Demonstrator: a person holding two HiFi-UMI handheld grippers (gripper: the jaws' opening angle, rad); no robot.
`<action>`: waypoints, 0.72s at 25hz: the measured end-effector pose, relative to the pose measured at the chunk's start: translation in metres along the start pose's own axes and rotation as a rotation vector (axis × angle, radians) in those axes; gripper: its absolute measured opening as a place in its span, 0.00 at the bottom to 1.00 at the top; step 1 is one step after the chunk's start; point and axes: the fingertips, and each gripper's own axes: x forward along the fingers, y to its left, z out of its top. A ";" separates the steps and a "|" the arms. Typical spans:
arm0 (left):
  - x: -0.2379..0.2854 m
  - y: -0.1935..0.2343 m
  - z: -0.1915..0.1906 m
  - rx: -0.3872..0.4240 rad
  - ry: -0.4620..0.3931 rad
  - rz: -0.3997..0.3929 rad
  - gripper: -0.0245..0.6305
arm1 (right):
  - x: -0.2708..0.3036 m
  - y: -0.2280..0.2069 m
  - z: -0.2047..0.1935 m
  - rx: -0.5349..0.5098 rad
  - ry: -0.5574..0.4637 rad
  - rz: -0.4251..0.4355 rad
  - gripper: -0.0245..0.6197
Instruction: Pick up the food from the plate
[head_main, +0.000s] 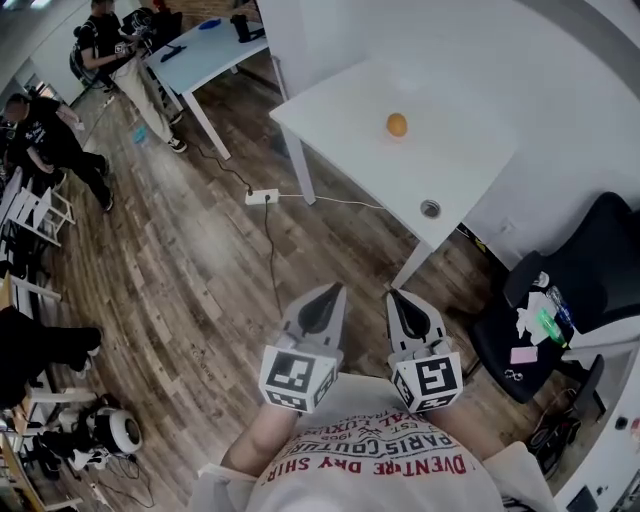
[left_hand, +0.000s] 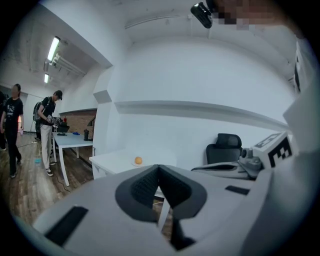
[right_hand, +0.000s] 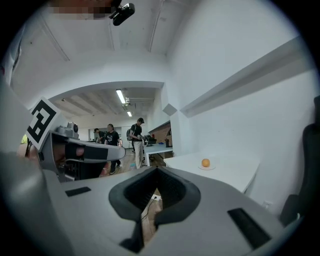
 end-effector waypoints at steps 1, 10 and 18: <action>0.005 0.004 0.002 -0.004 0.000 -0.004 0.04 | 0.005 -0.001 0.001 -0.006 0.004 -0.003 0.05; 0.075 0.059 0.013 -0.031 0.005 -0.058 0.04 | 0.076 -0.035 0.006 0.009 0.032 -0.039 0.05; 0.172 0.142 0.035 -0.057 0.042 -0.142 0.04 | 0.179 -0.078 0.026 0.017 0.067 -0.144 0.05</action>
